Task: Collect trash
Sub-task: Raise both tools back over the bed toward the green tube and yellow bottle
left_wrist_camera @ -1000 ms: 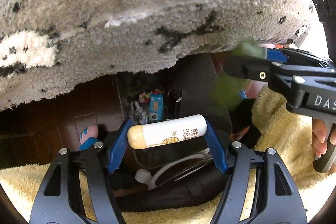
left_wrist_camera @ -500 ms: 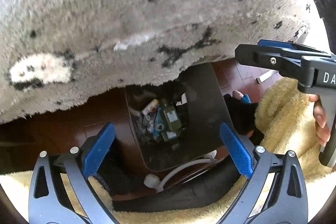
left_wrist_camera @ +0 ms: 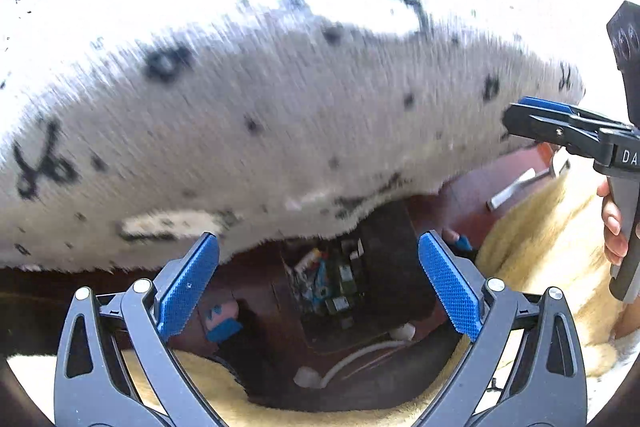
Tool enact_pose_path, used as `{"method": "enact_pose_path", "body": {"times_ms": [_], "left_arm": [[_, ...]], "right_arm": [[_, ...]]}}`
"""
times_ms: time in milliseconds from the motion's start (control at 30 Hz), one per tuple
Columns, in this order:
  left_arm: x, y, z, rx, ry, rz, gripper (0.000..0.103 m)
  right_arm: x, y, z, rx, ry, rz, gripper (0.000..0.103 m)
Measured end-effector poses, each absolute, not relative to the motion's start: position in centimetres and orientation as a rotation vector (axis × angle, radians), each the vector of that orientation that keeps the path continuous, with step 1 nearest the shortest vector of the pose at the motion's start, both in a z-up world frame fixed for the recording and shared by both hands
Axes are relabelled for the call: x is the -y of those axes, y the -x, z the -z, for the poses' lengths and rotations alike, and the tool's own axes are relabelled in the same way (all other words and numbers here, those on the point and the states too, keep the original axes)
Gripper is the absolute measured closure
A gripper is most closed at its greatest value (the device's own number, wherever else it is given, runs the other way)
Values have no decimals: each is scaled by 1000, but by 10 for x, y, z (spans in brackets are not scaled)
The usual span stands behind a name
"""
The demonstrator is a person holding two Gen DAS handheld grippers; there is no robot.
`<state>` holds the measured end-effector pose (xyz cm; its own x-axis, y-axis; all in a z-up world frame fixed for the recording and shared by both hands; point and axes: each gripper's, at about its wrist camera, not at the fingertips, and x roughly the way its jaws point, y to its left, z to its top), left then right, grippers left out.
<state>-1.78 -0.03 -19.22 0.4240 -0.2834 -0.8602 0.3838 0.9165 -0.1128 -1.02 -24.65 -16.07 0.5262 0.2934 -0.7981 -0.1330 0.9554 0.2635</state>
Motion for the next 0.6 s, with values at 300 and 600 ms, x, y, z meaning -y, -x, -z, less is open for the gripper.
{"method": "enact_pose_path", "body": {"times_ms": [300, 600], "left_arm": [[-18, -19, 134, -937, -142, 339, 8], [-17, -75, 96, -804, -171, 242, 8]], "right_arm": [[270, -15, 107, -881, -92, -205, 9], [272, -66, 82, -852, -45, -196, 8]]}}
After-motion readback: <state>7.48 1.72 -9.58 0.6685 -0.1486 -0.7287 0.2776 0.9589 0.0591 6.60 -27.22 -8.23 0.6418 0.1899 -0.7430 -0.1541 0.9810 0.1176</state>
